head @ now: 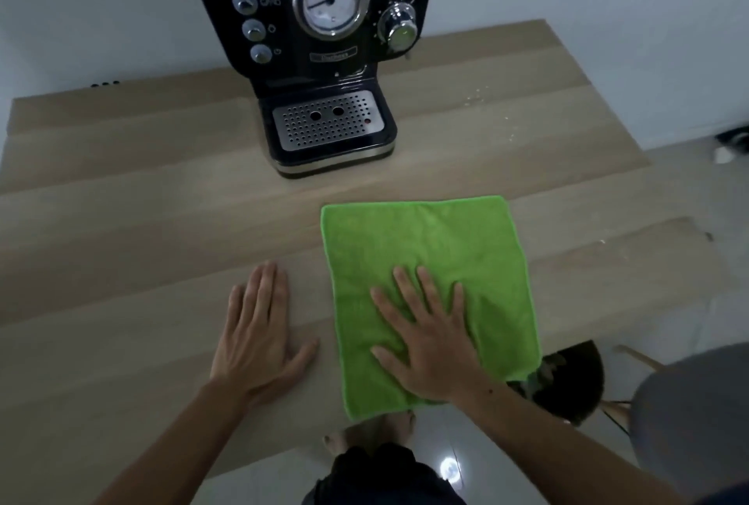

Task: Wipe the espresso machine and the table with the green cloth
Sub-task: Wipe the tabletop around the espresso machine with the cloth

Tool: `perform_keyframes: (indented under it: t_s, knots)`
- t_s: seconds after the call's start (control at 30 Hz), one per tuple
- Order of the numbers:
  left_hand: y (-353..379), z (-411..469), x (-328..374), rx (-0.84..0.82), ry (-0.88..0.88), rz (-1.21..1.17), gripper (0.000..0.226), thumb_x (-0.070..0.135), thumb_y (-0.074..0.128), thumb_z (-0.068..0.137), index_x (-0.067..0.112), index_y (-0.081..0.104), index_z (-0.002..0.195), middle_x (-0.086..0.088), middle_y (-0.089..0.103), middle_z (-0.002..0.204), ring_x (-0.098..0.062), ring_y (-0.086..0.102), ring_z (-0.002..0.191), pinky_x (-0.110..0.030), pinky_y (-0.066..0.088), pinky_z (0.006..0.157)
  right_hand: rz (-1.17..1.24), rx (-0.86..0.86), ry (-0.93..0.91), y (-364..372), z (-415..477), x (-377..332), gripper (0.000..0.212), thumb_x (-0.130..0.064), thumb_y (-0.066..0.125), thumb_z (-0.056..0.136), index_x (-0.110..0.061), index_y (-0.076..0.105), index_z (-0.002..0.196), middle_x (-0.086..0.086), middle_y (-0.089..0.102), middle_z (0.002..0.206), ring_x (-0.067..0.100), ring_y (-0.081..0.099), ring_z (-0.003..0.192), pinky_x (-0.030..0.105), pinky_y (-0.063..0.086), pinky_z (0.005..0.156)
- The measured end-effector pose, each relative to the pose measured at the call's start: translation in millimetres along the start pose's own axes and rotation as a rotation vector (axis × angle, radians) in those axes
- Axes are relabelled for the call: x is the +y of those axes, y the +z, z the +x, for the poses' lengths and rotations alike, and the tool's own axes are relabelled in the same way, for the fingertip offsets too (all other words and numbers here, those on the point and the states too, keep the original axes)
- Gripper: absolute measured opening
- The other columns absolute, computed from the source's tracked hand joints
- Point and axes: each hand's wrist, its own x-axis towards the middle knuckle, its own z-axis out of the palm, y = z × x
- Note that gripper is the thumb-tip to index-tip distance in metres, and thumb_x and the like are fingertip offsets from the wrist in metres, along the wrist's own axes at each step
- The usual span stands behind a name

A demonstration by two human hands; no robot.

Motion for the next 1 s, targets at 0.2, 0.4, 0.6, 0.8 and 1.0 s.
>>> perform_keyframes:
  t_s: [0.2, 0.4, 0.6, 0.8, 1.0]
  knots:
    - [-3, 14, 4, -0.020, 0.102, -0.028, 0.103, 0.058, 0.046, 0.065, -0.003, 0.026, 0.145, -0.023, 0.026, 0.152, -0.036, 0.022, 0.140, -0.043, 0.008, 0.113, 0.032, 0.022, 0.401, -5, 3, 53, 0.074, -0.069, 0.030, 0.084, -0.032, 0.027, 0.148, 0.002, 0.021, 0.159, 0.033, 0.019, 0.145, 0.073, 0.015, 0.103]
    - [0, 44, 36, -0.048, 0.191, -0.052, 0.105, 0.060, 0.046, 0.063, -0.009, 0.032, 0.141, -0.027, 0.030, 0.148, -0.041, 0.030, 0.137, -0.049, 0.017, 0.111, -0.038, -0.041, 0.202, -4, -13, 30, 0.074, -0.072, 0.023, 0.087, -0.035, 0.018, 0.151, 0.006, 0.011, 0.161, 0.037, 0.011, 0.146, 0.075, 0.015, 0.103]
    - [1, 49, 36, -0.037, 0.200, -0.027, 0.106, 0.061, 0.048, 0.061, -0.007, 0.032, 0.141, -0.026, 0.030, 0.149, -0.041, 0.030, 0.137, -0.049, 0.018, 0.109, 0.015, -0.021, 0.511, -10, -10, 69, 0.075, -0.071, 0.026, 0.085, -0.034, 0.019, 0.150, 0.002, 0.016, 0.160, 0.034, 0.017, 0.145, 0.074, 0.017, 0.103]
    - [0, 66, 49, -0.020, 0.160, -0.022, 0.108, 0.063, 0.048, 0.060, -0.006, 0.032, 0.142, -0.024, 0.029, 0.150, -0.037, 0.027, 0.139, -0.050, 0.015, 0.110, -0.044, -0.082, 0.100, -12, 1, 56, 0.075, -0.074, 0.019, 0.086, -0.037, 0.016, 0.151, 0.007, 0.010, 0.161, 0.038, 0.009, 0.146, 0.074, 0.017, 0.103]
    - [-1, 85, 62, -0.013, 0.098, -0.007, 0.106, 0.063, 0.046, 0.063, -0.006, 0.033, 0.141, -0.025, 0.030, 0.149, -0.036, 0.027, 0.137, -0.050, 0.014, 0.110, 0.049, -0.053, 0.384, -21, 69, 88, 0.077, -0.072, 0.013, 0.084, -0.038, -0.004, 0.151, -0.001, -0.013, 0.161, 0.035, -0.012, 0.146, 0.069, -0.006, 0.107]
